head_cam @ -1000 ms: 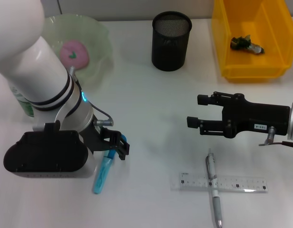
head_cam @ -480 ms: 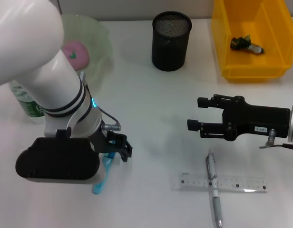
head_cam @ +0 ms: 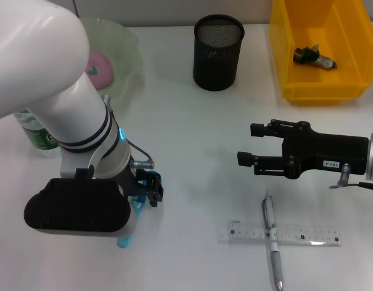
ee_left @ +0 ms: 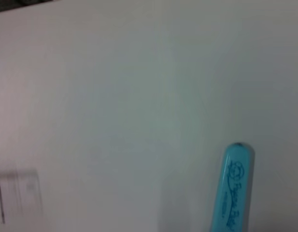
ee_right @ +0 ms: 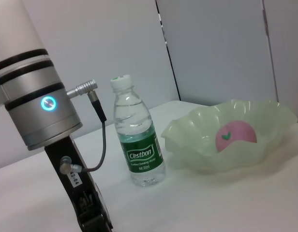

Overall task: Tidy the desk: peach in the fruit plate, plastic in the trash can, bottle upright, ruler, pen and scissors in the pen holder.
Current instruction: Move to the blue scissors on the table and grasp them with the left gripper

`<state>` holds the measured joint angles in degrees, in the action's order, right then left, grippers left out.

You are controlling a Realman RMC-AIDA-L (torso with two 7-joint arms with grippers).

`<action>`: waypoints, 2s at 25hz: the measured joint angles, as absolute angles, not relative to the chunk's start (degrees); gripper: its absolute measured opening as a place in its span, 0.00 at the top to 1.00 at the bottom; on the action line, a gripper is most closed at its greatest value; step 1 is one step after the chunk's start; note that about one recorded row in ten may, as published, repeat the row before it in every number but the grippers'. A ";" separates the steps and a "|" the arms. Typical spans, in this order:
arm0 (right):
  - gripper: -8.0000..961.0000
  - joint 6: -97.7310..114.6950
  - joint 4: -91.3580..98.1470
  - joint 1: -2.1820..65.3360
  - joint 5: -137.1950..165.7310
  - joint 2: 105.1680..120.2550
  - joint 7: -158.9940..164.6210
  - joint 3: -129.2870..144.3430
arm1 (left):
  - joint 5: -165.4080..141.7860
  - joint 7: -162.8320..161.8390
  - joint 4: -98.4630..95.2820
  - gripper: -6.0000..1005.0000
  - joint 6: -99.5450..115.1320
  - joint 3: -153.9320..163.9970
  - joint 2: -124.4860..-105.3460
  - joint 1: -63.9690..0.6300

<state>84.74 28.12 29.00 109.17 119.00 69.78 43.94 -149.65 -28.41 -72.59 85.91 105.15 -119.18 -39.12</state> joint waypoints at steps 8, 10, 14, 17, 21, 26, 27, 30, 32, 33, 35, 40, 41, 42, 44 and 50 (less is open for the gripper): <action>0.18 84.85 28.25 28.84 109.08 119.00 69.78 43.94 | -150.09 -29.66 -72.29 0.49 87.70 105.68 -119.17 -40.43; 0.18 84.93 28.27 28.82 109.08 119.00 69.78 43.94 | -150.08 -30.06 -72.02 0.51 88.18 105.82 -119.18 -40.88; 0.18 85.37 28.30 28.77 109.08 119.00 69.78 43.94 | -149.85 -30.80 -71.48 0.54 88.96 105.96 -119.17 -41.47; 0.18 85.44 28.37 28.73 109.11 119.00 69.78 43.94 | -149.41 -31.26 -70.85 0.54 89.03 106.48 -119.18 -41.92; 0.18 85.44 28.30 28.73 109.15 119.00 69.78 43.94 | -148.91 -31.64 -70.21 0.54 88.96 106.79 -119.18 -42.35; 0.18 85.44 28.31 28.74 109.16 119.00 69.78 43.94 | -148.80 -31.72 -69.79 0.54 88.47 106.82 -119.18 -42.45; 0.18 85.44 28.35 28.74 109.16 119.00 69.78 43.94 | -148.79 -31.73 -69.78 0.54 88.19 106.95 -119.18 -42.45; 0.18 85.43 28.41 28.74 109.16 119.00 69.72 43.94 | -148.79 -31.73 -69.78 0.54 87.84 107.01 -119.18 -42.50; 0.18 85.43 28.40 28.74 109.16 119.00 69.31 43.94 | -148.79 -31.72 -69.78 0.54 87.51 107.05 -119.18 -42.57; 0.18 85.43 28.40 28.74 109.16 119.00 69.31 43.94 | -148.79 -31.72 -69.78 0.54 87.51 107.05 -119.18 -42.57; 0.18 85.43 28.33 28.74 109.15 119.00 69.07 43.94 | -148.79 -31.71 -69.49 0.54 87.47 107.05 -119.18 -42.87; 0.18 85.43 28.21 28.74 109.08 119.00 69.04 43.94 | -148.80 -31.92 -68.72 0.55 87.47 107.19 -119.18 -43.41; 0.18 85.43 28.21 28.74 109.08 119.00 69.04 43.94 | -148.80 -31.92 -68.72 0.55 87.47 107.19 -119.18 -43.41; 0.18 85.42 28.21 28.70 109.07 119.00 69.01 43.94 | -148.80 -32.18 -68.68 0.55 87.44 107.35 -119.18 -43.46; 0.18 85.43 28.21 28.70 109.06 119.00 68.99 43.94 | -148.80 -32.27 -68.68 0.59 87.43 107.41 -119.18 -43.47; 0.18 85.85 28.39 28.66 109.01 119.00 68.94 43.94 | -149.00 -33.70 -68.13 0.69 87.59 108.41 -119.18 -44.18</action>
<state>85.85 28.39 28.66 109.01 119.00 68.94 43.94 -149.00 -33.70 -68.13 87.59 108.41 -119.18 -44.18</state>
